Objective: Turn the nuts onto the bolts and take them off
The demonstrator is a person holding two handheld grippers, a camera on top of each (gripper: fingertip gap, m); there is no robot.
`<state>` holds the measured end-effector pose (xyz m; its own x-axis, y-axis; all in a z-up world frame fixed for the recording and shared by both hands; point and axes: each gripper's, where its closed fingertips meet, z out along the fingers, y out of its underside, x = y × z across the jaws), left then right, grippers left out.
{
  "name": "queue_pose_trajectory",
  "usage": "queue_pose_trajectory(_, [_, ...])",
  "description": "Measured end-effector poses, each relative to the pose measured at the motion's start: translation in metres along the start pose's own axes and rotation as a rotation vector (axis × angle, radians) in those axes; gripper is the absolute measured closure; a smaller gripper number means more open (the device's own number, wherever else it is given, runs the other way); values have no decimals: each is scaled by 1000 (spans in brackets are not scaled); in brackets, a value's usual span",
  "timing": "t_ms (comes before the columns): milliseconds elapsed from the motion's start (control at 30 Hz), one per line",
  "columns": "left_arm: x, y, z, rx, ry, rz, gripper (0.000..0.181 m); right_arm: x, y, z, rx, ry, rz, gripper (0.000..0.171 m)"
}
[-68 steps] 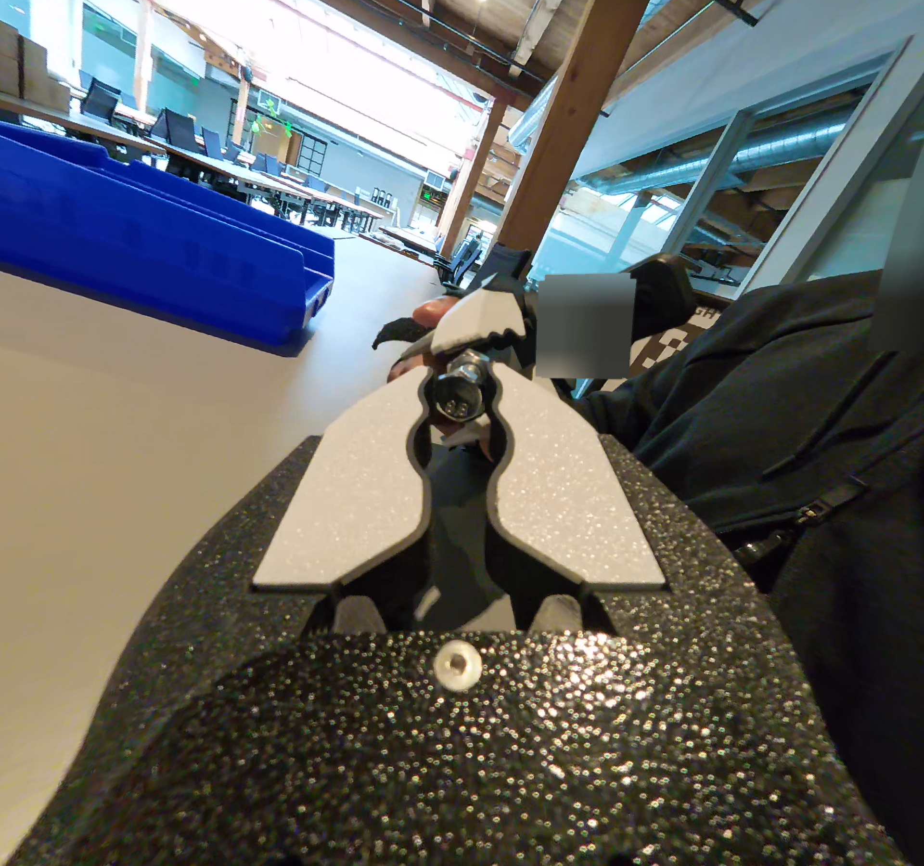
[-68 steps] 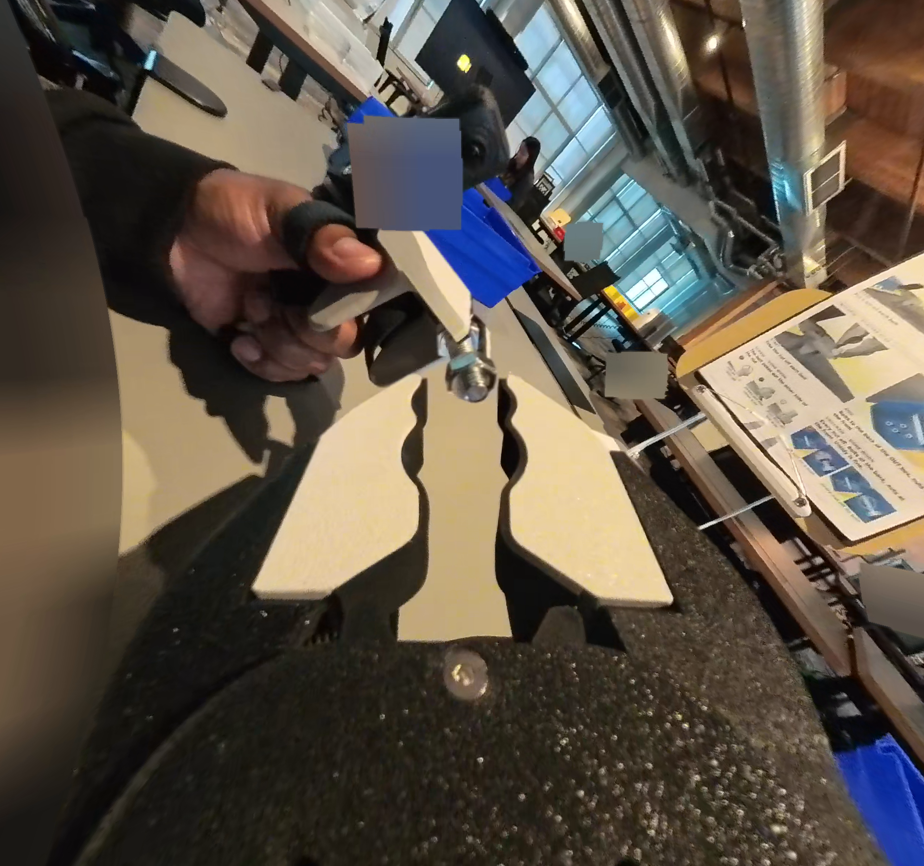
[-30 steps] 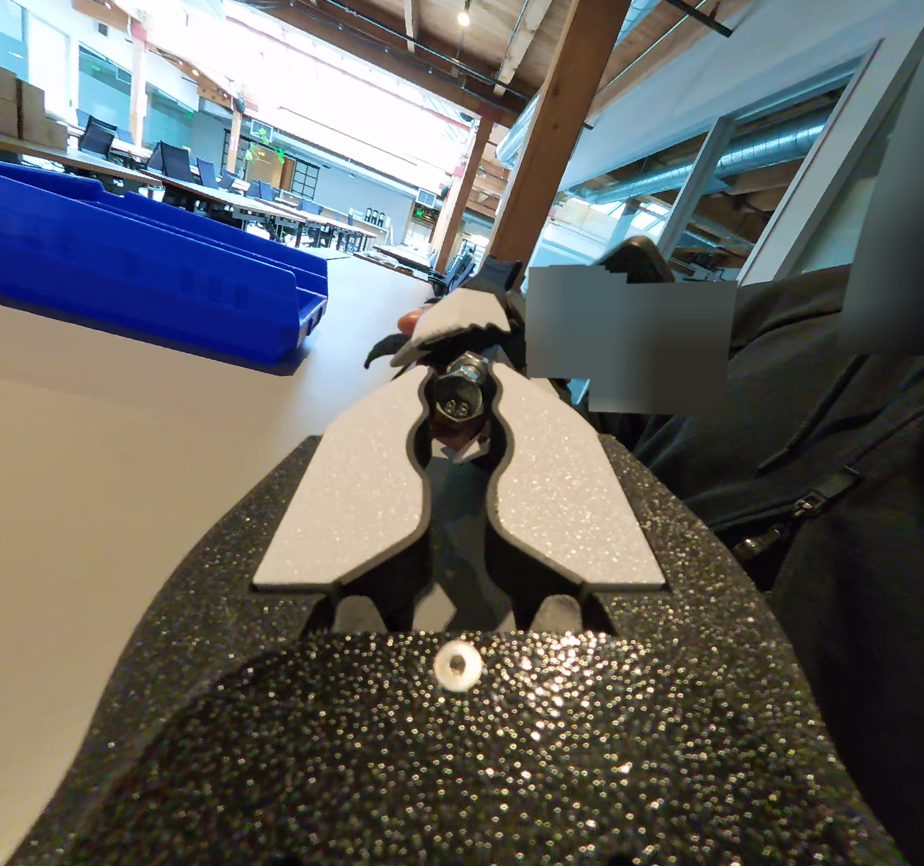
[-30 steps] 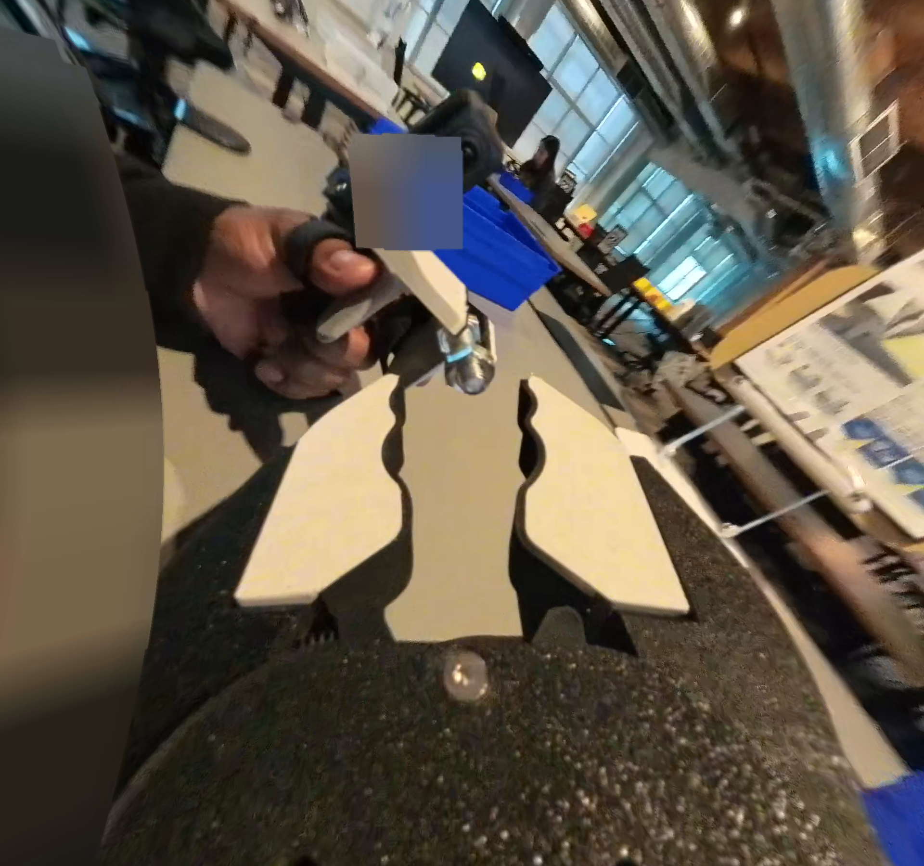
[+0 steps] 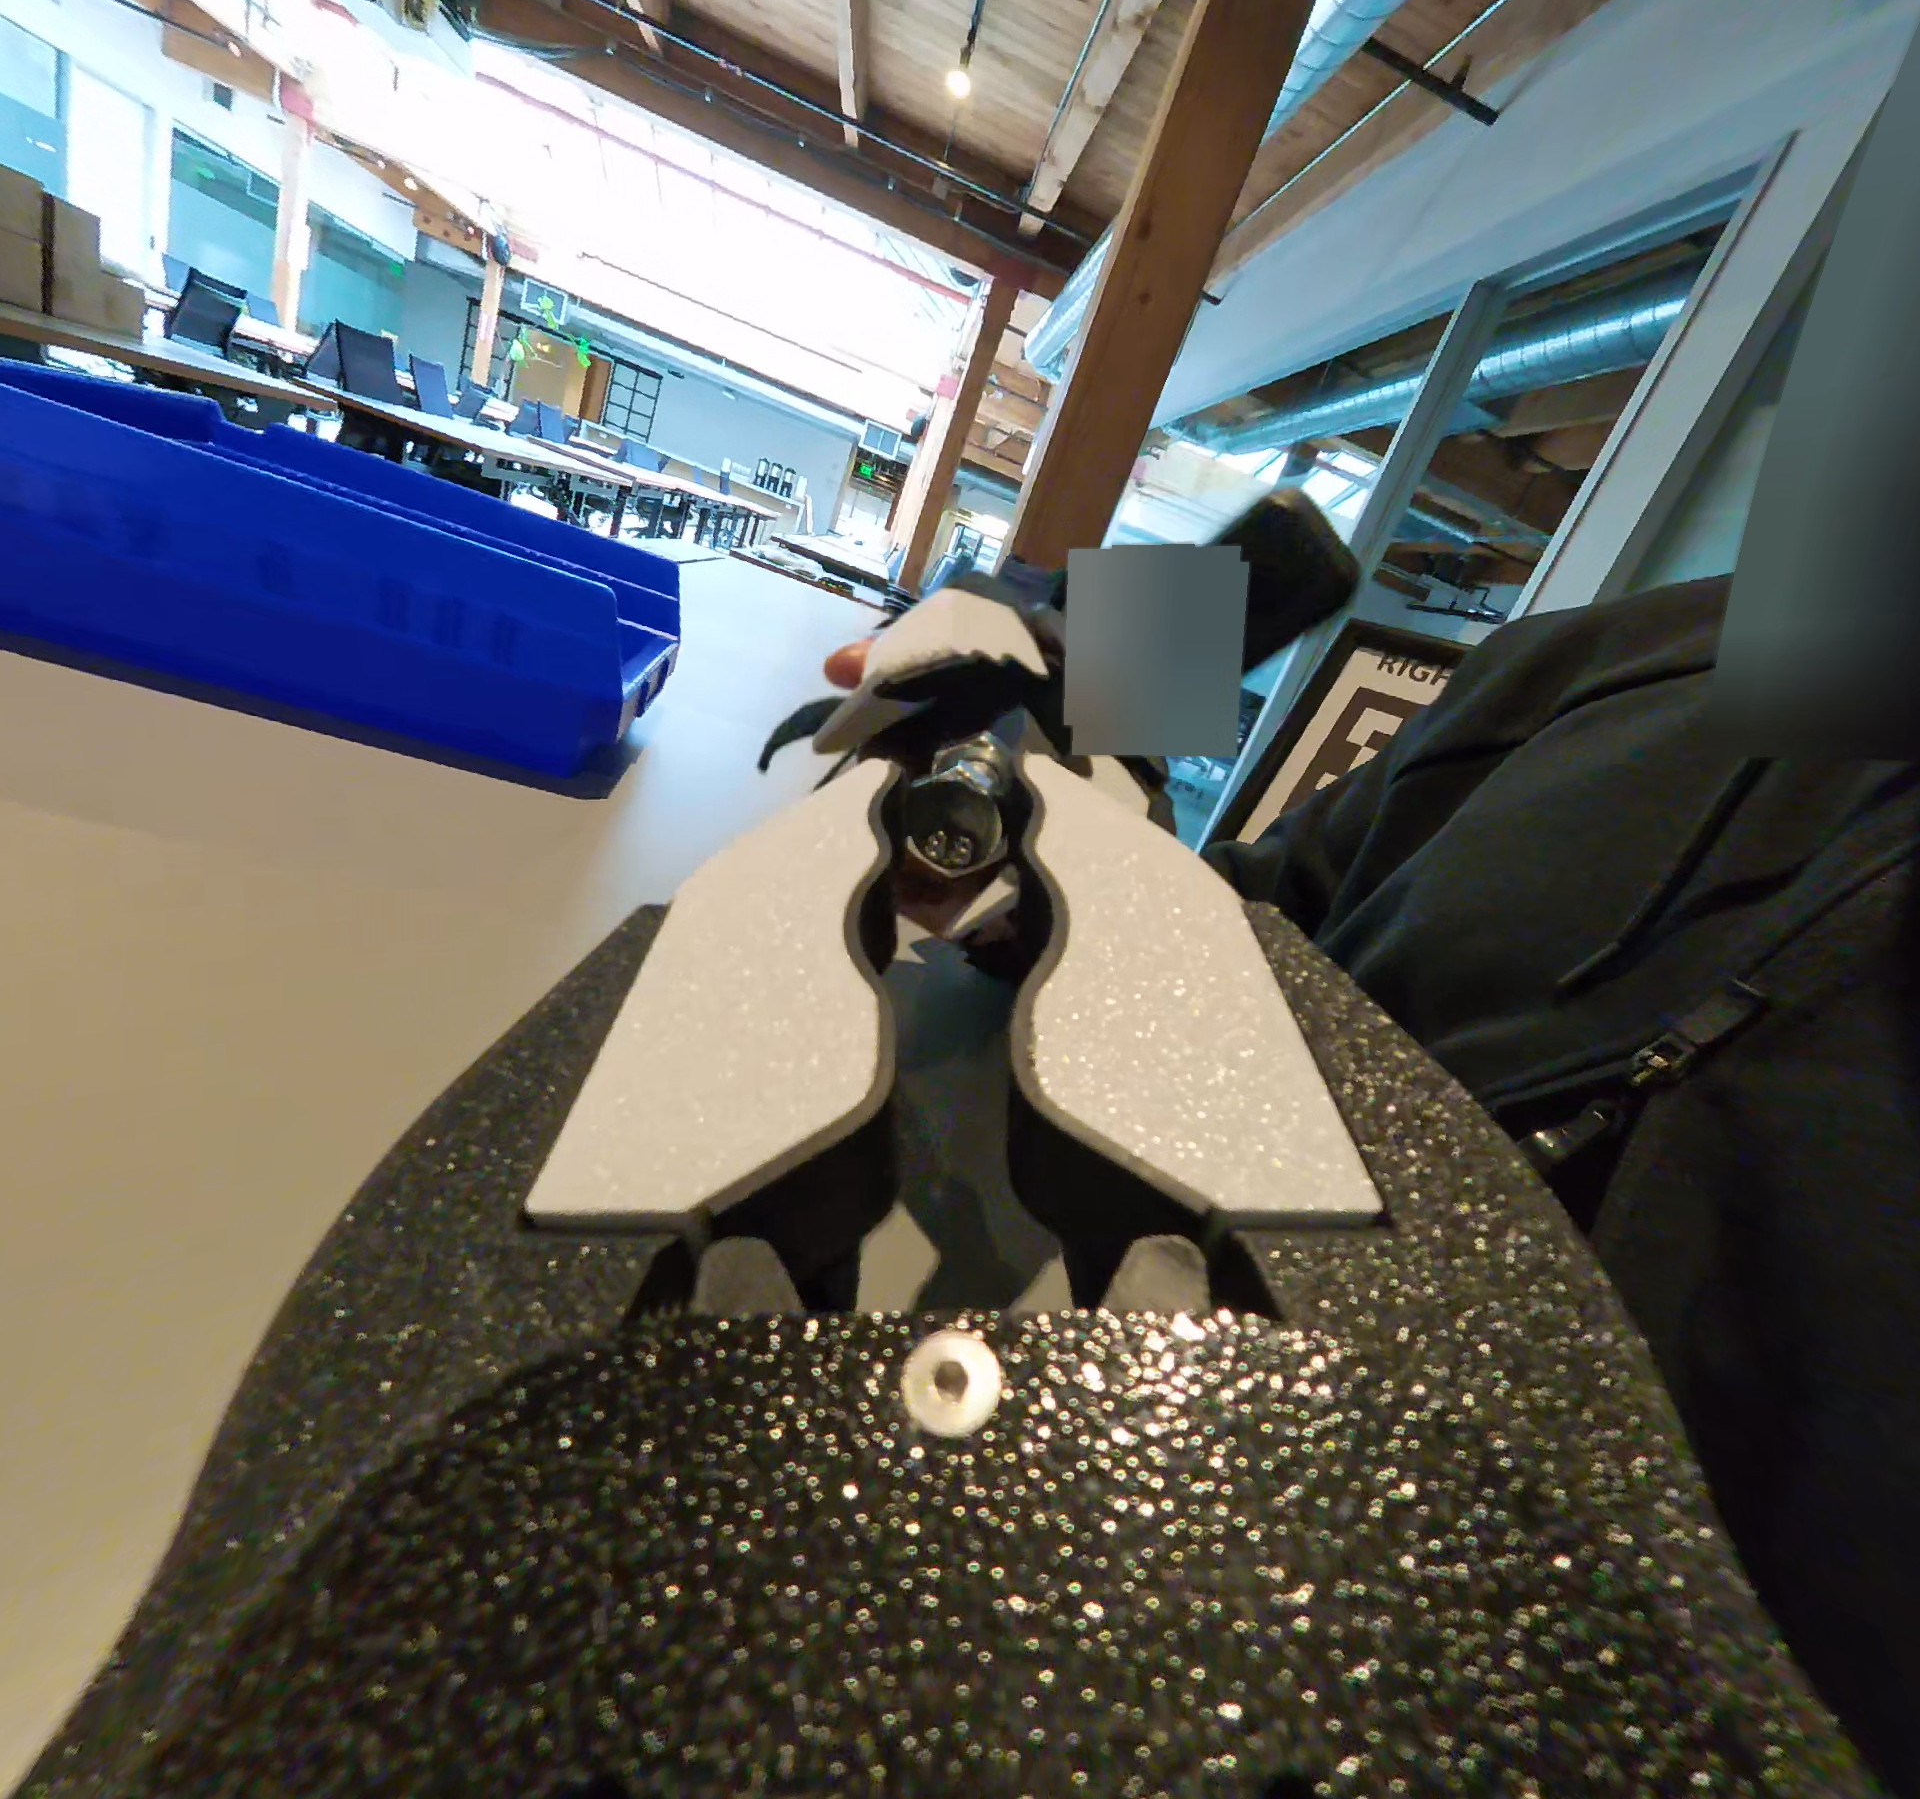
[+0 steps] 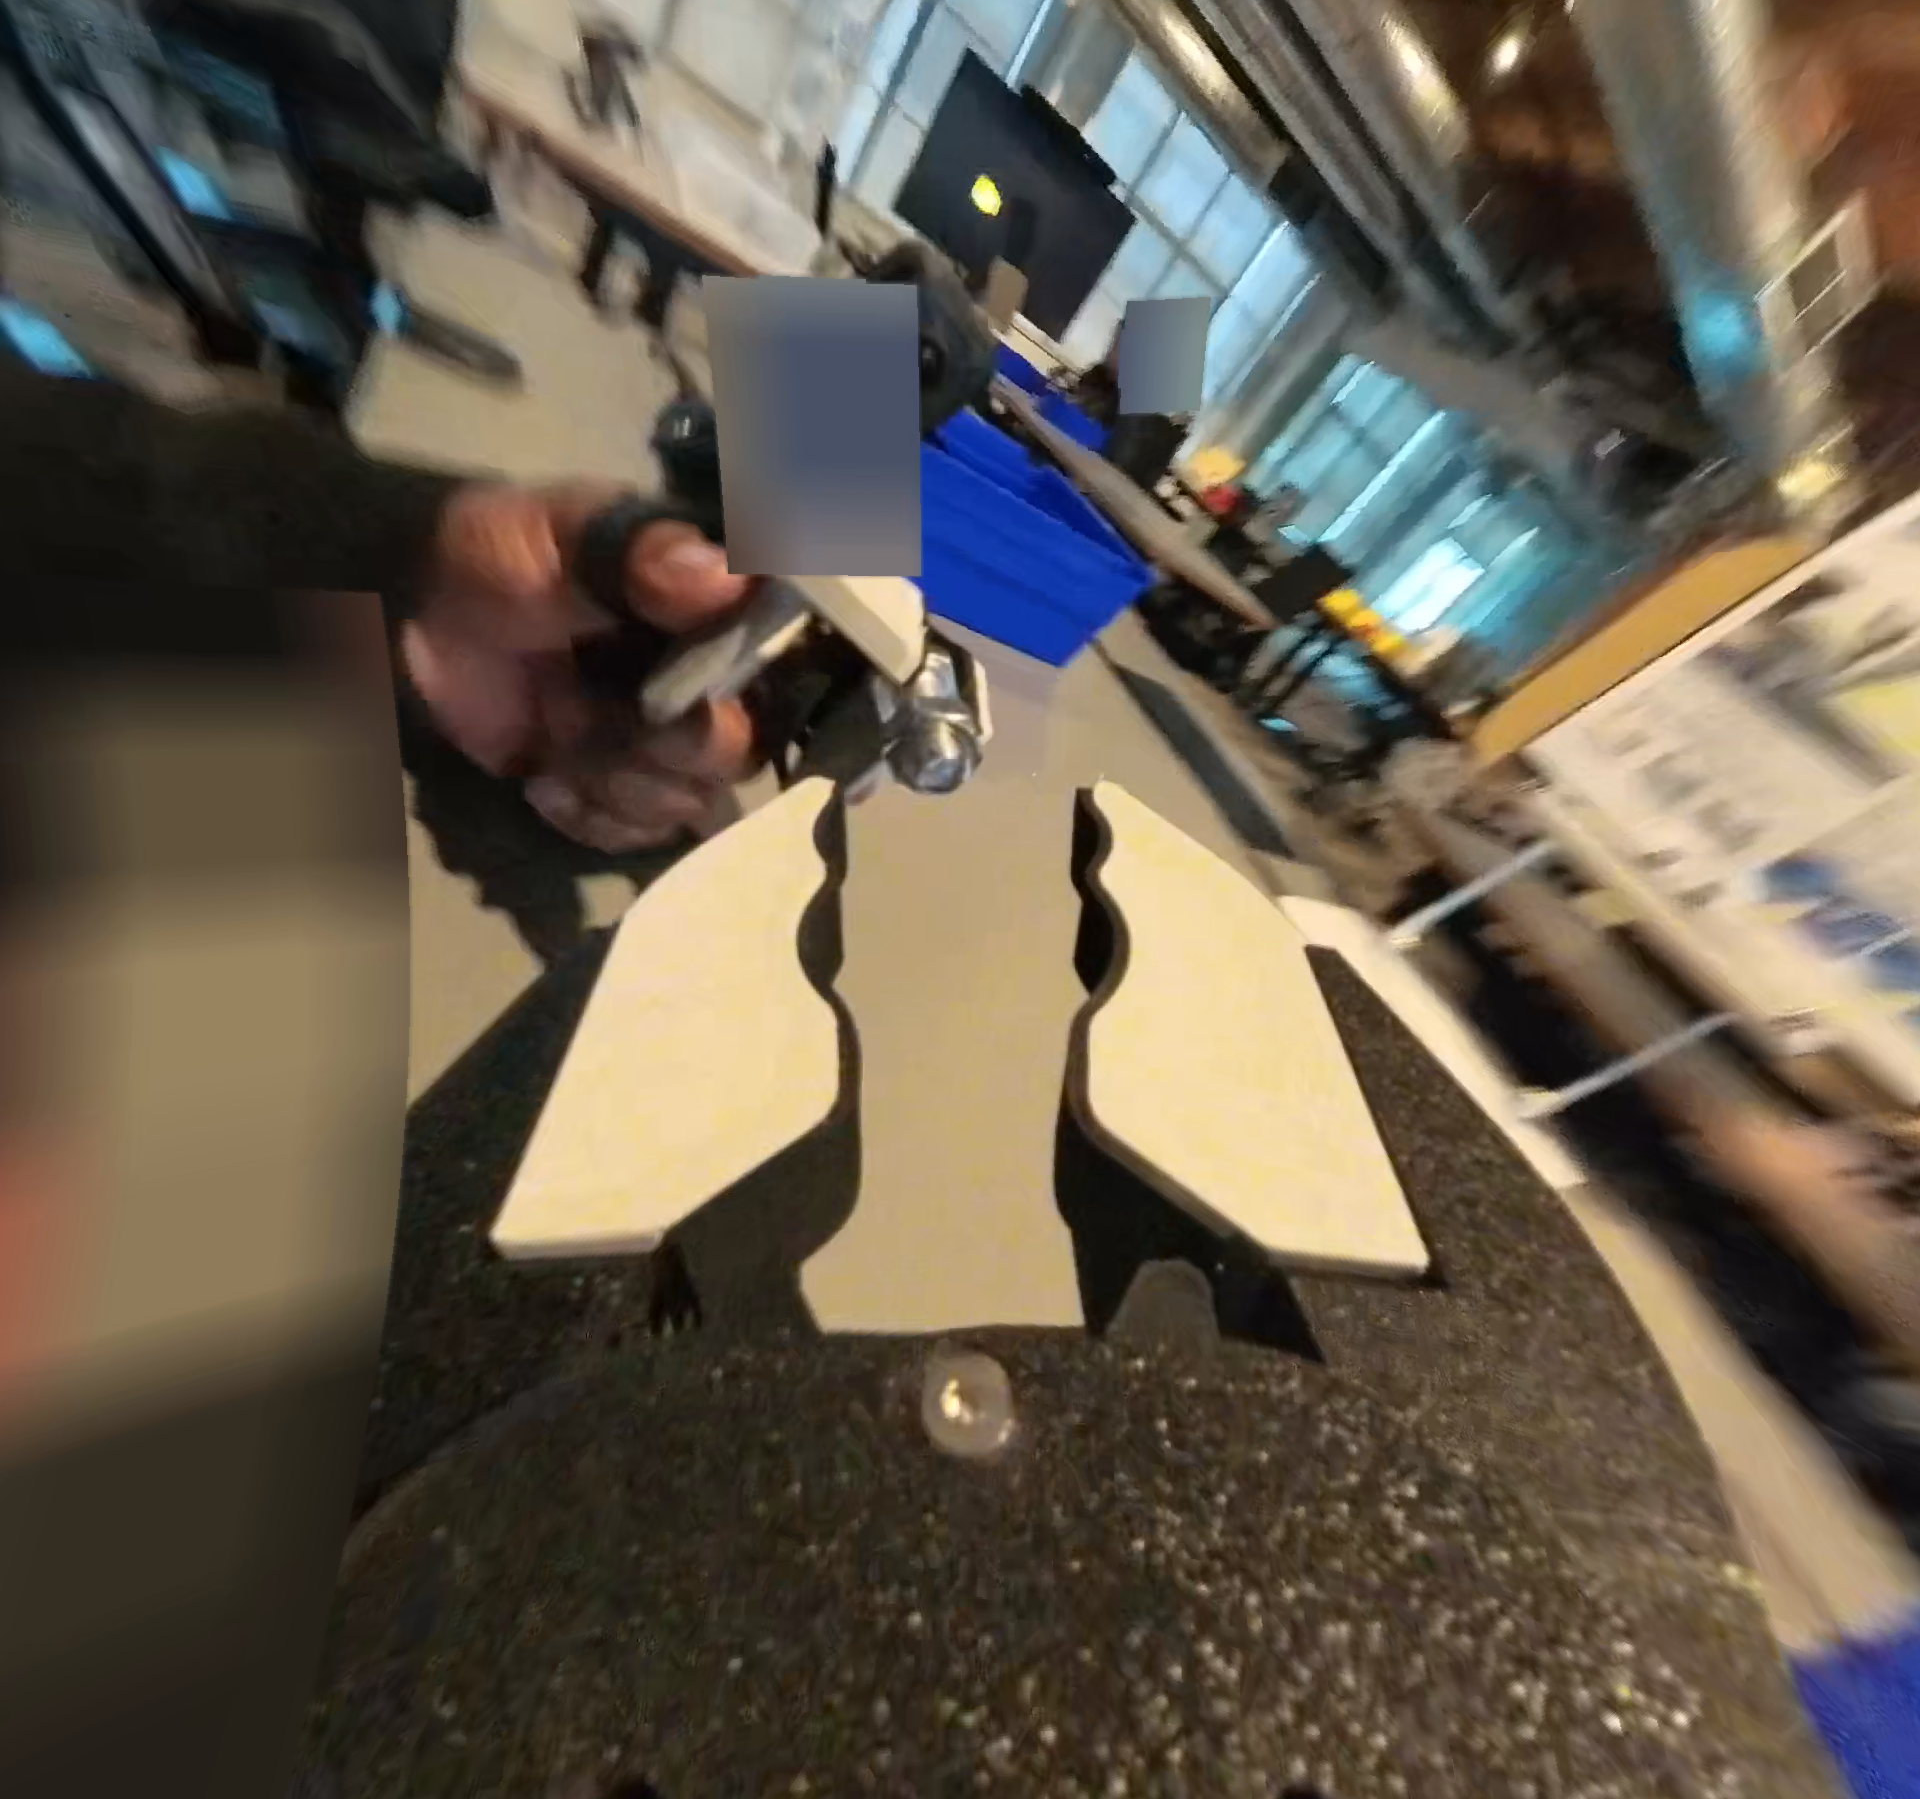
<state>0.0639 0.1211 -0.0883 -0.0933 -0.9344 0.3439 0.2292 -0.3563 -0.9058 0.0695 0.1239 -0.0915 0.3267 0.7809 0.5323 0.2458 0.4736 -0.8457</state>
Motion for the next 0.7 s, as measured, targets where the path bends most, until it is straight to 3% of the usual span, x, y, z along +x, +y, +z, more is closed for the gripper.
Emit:
queue_pose_trajectory(100, [0, 2, 1, -9, -2, 3, 164, -9, 6, 2, -91, 69, -327, 124])
queue_pose_trajectory(200, [1, 2, 2, -16, 0, 4, 164, -15, 7, 6, -115, 90, -420, 124])
queue_pose_trajectory(367, [2, 6, 4, -38, 14, 2, 164, -13, 4, 5, -93, 98, -393, 128])
queue_pose_trajectory(533, [5, 12, 8, -83, 29, 6, 164, -15, -1, 2, -60, 70, -369, 152])
queue_pose_trajectory(600, [5, 12, 8, -84, 27, 10, 164, -16, -1, 2, -56, 30, -284, 153])
queue_pose_trajectory(700, [5, 13, 8, -89, 14, 36, 164, -17, -2, 1, -30, -104, 7, 154])
